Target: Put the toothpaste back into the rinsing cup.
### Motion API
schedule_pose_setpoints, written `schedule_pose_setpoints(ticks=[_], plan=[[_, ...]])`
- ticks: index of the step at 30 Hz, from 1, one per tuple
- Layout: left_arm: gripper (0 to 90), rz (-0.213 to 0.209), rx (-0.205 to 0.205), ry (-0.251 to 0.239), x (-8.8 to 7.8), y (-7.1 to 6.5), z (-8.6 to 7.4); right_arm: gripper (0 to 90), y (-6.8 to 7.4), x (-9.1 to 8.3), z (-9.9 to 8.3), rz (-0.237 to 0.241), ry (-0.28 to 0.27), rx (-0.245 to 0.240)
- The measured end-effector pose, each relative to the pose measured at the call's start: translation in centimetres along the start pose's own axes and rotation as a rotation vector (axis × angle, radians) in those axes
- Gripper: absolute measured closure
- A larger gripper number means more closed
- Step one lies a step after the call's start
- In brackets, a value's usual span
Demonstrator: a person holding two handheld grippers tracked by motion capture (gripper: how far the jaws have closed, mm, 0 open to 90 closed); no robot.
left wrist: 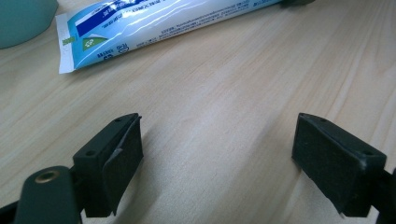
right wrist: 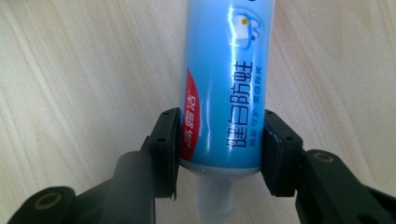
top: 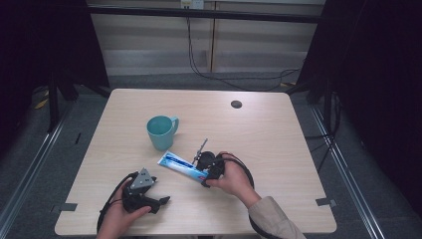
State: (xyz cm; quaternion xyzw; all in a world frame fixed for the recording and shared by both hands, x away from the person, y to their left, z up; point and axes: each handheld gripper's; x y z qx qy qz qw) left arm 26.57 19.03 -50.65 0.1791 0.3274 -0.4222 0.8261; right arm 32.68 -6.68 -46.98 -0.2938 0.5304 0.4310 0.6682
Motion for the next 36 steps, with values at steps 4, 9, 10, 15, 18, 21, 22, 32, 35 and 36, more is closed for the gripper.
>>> schedule_pose_setpoints(ticks=[4, 9, 10, 15, 18, 21, 22, 32, 35, 36], plan=[[15.7, -0.001, 0.0, -0.001, 0.0, 0.0, 0.0, 54.8, 0.3, -0.2, -0.2, -0.019, -0.019, -0.011], [16.0, 0.0, -0.004, -0.001, 0.0, 0.0, 0.0, 55.0, 0.4, -0.8, -0.4, -0.017, -0.059, -0.001], [16.0, 0.001, -0.002, 0.0, 0.0, 0.0, 0.0, 54.9, 0.4, -0.8, -0.4, -0.004, -0.054, 0.01], [16.0, 0.001, -0.003, 0.0, 0.0, 0.0, 0.0, 54.2, 0.5, -0.5, -0.4, -0.001, -0.01, -0.008], [16.0, 0.0, -0.004, -0.001, 0.0, 0.0, 0.0, 53.3, 0.3, -0.4, -0.2, -0.007, 0.0, -0.001], [16.0, 0.0, -0.002, 0.0, 0.0, 0.0, 0.0, 51.0, 0.3, -0.2, 0.0, -0.025, -0.007, 0.005], [16.0, 0.0, -0.004, -0.001, 0.0, 0.0, 0.0, 48.6, 0.2, -0.1, 0.0, -0.022, -0.018, 0.011], [16.0, -0.005, -0.002, -0.003, 0.0, 0.0, 0.0, 56.8, 0.0, 0.4, 1.0, -0.017, -0.027, 0.029], [16.0, -0.004, -0.001, -0.002, 0.0, 0.0, 0.0, 68.6, 0.1, -0.1, 1.0, -0.021, -0.018, 0.018], [16.0, -0.003, -0.001, -0.001, 0.0, 0.0, 0.0, 69.8, 0.1, -0.3, 0.9, -0.016, -0.02, 0.019]])
Point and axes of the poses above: each handheld gripper's, and its own axes: x roughly forward along the jaws, z roughly out of its top, y roughly to its left, and after that the axes turned 3 degrees about z, right-handed
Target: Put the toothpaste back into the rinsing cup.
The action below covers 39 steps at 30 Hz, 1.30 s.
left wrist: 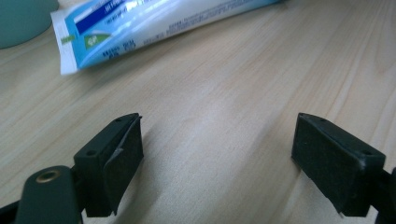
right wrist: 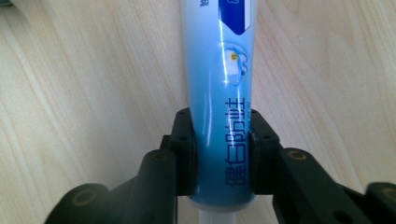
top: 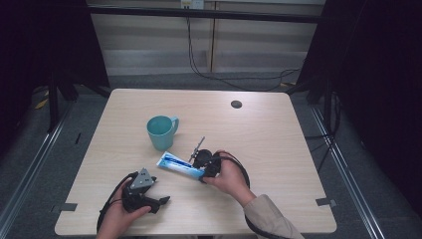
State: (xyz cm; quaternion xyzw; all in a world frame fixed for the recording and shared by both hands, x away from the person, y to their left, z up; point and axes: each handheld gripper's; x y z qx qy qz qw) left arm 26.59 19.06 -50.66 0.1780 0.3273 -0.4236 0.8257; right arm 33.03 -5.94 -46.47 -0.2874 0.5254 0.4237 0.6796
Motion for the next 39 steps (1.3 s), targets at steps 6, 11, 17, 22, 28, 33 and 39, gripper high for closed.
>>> schedule_pose_setpoints(ticks=[6, 11, 17, 22, 28, 33, 39], plan=[[16.0, -0.004, -0.018, -0.006, 0.0, 0.1, 0.0, 71.6, 0.1, -0.8, -1.5, 0.023, -0.046, 0.014], [15.7, -0.001, -0.054, -0.013, -0.1, 0.3, 0.0, 71.7, -0.2, -1.8, -2.5, 0.04, -0.096, 0.049], [15.7, -0.006, -0.065, -0.021, -0.1, 0.1, 0.7, 71.8, -0.4, -3.2, -4.0, 0.037, -0.175, 0.084], [15.6, -0.048, -0.083, -0.036, 0.0, -0.3, 2.0, 72.0, -0.3, -3.7, -4.4, 0.025, -0.203, 0.084], [15.6, -0.069, -0.13, -0.068, 0.3, -0.2, 3.6, 72.1, -0.2, -4.7, -4.7, 0.019, -0.244, 0.087], [15.6, -0.082, -0.149, -0.078, 0.5, 0.0, 4.7, 72.1, -0.1, -5.3, -4.8, 0.02, -0.271, 0.084], [15.5, -0.093, -0.167, -0.086, 0.8, 0.0, 5.5, 72.1, 0.2, -5.9, -4.8, 0.013, -0.307, 0.075]])
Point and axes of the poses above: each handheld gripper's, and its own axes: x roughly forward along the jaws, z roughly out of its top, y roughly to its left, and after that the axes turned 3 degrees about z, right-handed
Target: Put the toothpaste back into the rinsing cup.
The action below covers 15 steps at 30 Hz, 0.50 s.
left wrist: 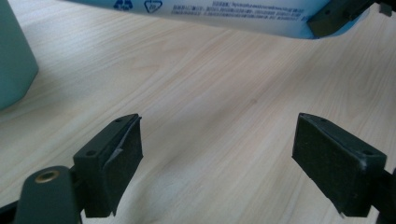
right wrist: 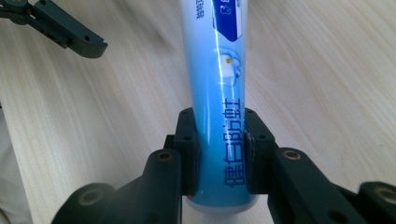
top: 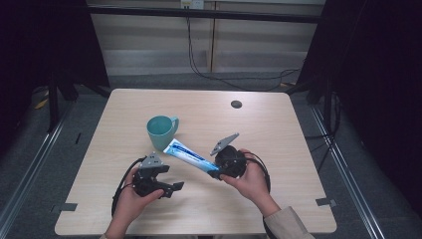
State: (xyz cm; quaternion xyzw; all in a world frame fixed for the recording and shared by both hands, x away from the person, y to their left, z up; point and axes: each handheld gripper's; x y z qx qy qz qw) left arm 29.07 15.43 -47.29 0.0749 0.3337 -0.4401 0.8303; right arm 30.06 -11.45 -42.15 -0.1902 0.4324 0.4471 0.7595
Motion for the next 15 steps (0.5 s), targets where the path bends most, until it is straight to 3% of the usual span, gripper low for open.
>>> schedule_pose_setpoints(ticks=[6, 15], plan=[[15.2, -0.007, -0.059, -0.026, 0.0, 0.3, 0.9, 72.1, 0.0, -0.4, 0.0, -0.007, -0.017, 0.005], [15.0, -0.02, -0.065, -0.051, -0.1, 0.0, 2.4, 72.0, 0.1, -1.0, 0.0, -0.017, -0.042, -0.011]])
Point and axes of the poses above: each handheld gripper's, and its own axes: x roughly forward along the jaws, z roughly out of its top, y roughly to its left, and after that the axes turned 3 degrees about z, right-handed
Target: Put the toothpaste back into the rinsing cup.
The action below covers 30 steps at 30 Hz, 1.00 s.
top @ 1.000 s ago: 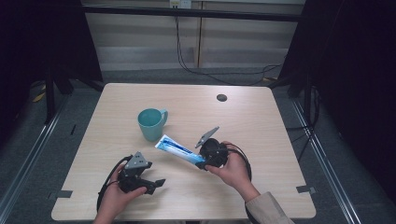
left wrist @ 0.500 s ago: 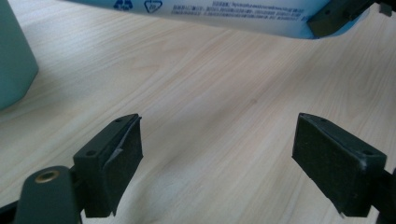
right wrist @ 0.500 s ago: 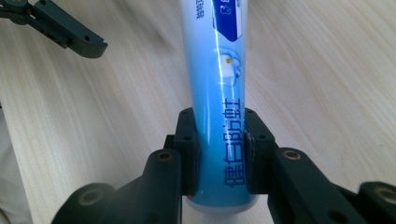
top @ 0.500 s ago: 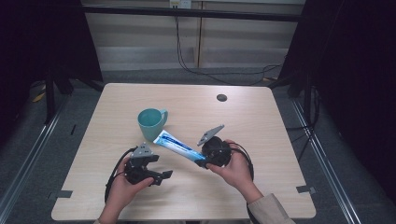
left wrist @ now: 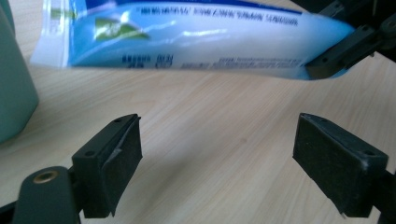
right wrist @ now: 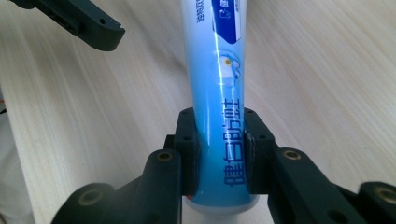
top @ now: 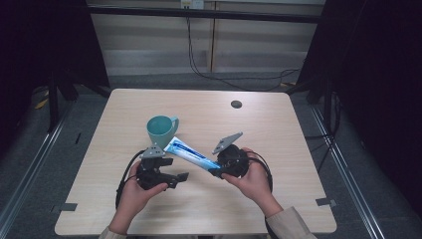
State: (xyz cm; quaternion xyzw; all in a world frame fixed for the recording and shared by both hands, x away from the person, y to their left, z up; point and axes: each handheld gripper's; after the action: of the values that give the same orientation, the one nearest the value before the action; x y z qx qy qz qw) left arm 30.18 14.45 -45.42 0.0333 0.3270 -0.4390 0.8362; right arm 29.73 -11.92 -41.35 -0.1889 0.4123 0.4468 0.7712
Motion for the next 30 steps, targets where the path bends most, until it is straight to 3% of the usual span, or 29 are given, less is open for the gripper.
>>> schedule_pose_setpoints(ticks=[9, 13, 17, 30], plan=[[15.0, -0.031, -0.027, -0.046, 0.3, -0.5, 1.0, 72.1, 0.3, 0.0, 0.0, 0.001, -0.014, -0.002], [14.8, -0.029, -0.04, -0.03, 0.5, -0.5, 1.1, 72.0, 0.4, 0.3, 0.0, 0.01, -0.024, 0.003], [14.7, -0.025, -0.082, -0.038, 0.5, -0.2, 1.2, 72.0, 0.6, 0.4, 0.0, 0.011, -0.033, 0.006], [13.4, -0.048, -0.147, -0.071, 0.0, -0.1, 2.7, 71.8, 0.6, 0.6, -0.1, 0.012, -0.092, -0.009]])
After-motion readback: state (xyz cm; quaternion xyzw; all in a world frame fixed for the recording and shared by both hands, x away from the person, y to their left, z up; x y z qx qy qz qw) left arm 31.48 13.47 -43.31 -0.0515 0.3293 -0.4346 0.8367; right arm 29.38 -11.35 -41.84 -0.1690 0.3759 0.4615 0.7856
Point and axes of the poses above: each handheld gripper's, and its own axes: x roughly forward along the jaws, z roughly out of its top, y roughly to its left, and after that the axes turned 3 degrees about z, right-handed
